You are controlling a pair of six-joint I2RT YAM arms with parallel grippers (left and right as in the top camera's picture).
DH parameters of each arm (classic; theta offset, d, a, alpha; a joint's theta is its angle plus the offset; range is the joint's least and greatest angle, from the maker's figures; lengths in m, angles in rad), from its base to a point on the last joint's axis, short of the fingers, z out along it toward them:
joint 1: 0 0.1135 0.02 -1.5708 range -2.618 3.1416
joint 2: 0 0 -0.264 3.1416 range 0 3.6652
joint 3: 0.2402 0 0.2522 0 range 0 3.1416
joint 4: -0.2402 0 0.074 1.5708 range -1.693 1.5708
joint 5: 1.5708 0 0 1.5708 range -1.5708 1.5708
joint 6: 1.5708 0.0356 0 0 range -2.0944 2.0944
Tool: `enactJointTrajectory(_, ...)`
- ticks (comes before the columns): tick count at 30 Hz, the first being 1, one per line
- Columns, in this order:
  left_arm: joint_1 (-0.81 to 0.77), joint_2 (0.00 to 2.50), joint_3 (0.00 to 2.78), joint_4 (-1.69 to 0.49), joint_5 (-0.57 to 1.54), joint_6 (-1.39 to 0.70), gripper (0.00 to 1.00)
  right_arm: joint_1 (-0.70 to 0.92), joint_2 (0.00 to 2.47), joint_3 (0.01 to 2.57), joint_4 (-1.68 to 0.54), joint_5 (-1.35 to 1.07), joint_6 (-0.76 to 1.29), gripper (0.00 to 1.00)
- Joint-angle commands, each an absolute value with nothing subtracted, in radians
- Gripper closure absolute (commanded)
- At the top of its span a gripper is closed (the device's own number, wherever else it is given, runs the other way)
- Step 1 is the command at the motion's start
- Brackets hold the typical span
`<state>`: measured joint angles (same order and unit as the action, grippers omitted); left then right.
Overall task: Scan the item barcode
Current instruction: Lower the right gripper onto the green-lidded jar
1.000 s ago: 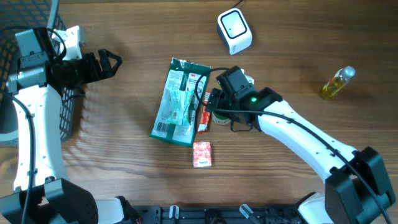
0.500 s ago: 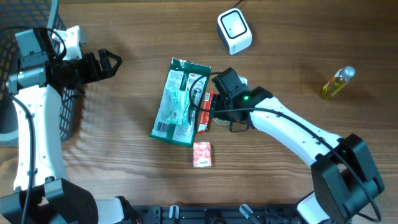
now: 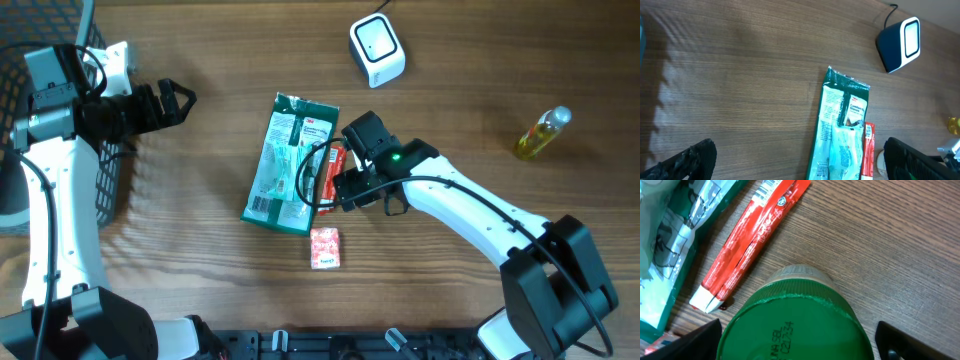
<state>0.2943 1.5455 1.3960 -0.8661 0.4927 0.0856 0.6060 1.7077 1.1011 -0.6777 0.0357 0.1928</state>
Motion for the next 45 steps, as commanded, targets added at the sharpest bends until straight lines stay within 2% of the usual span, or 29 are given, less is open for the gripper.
enactJointTrajectory(1, 0.293, 1.551, 1.401, -0.863, 0.504, 0.101, 0.00, 0.608, 1.724, 1.088, -0.677, 0.056, 0.249, 0.00)
enactJointTrajectory(2, 0.293, 1.551, 1.401, -0.863, 0.505, 0.101, 0.00, 0.608, 1.724, 1.088, -0.678, 0.055, 0.325, 0.03)
enactJointTrajectory(4, 0.293, 1.551, 1.401, -0.864, 0.504, 0.101, 0.00, 0.608, 1.724, 1.088, -0.694, 0.052, 0.480, 0.14)
enactJointTrajectory(7, 0.293, 1.551, 1.401, -0.864, 0.504, 0.101, 0.00, 0.608, 1.724, 1.088, -0.717, 0.052, 0.619, 0.21)
enactJointTrajectory(11, 0.293, 1.551, 1.401, -0.864, 0.504, 0.101, 0.00, 0.608, 1.724, 1.088, -0.715, 0.109, 0.619, 0.25)
enactJointTrajectory(17, 0.293, 1.551, 1.401, -0.863, 0.504, 0.101, 0.00, 0.607, 1.724, 1.088, -0.750, 0.260, 0.511, 0.28)
enactJointTrajectory(24, 0.293, 1.551, 1.401, -0.863, 0.504, 0.101, 0.00, 0.607, 1.724, 1.088, -0.761, 0.292, 0.366, 0.27)
enactJointTrajectory(25, 0.293, 1.551, 1.401, -0.863, 0.504, 0.101, 0.00, 0.607, 1.724, 1.088, -0.760, 0.291, 0.367, 0.18)
enactJointTrajectory(26, 0.293, 1.551, 1.401, -0.863, 0.504, 0.101, 0.00, 0.607, 1.724, 1.088, -0.757, 0.291, 0.371, 0.03)
enactJointTrajectory(27, 0.293, 1.551, 1.401, -0.863, 0.504, 0.101, 0.00, 0.607, 1.724, 1.088, -0.753, 0.288, 0.377, 0.00)
enactJointTrajectory(37, 0.293, 1.551, 1.401, -0.863, 0.504, 0.101, 0.00, 0.581, 1.724, 1.088, -0.727, 0.279, 0.451, 0.00)
enactJointTrajectory(41, 0.293, 1.551, 1.401, -0.863, 0.504, 0.101, 0.00, 0.511, 1.724, 1.088, -0.727, 0.104, 0.350, 0.01)
enactJointTrajectory(42, 0.293, 1.551, 1.401, -0.864, 0.504, 0.101, 0.00, 0.500, 1.724, 1.088, -0.729, 0.064, 0.341, 0.04)
enactJointTrajectory(45, 0.293, 1.551, 1.401, -0.863, 0.504, 0.101, 0.00, 0.500, 1.724, 1.088, -0.735, 0.057, 0.340, 0.05)
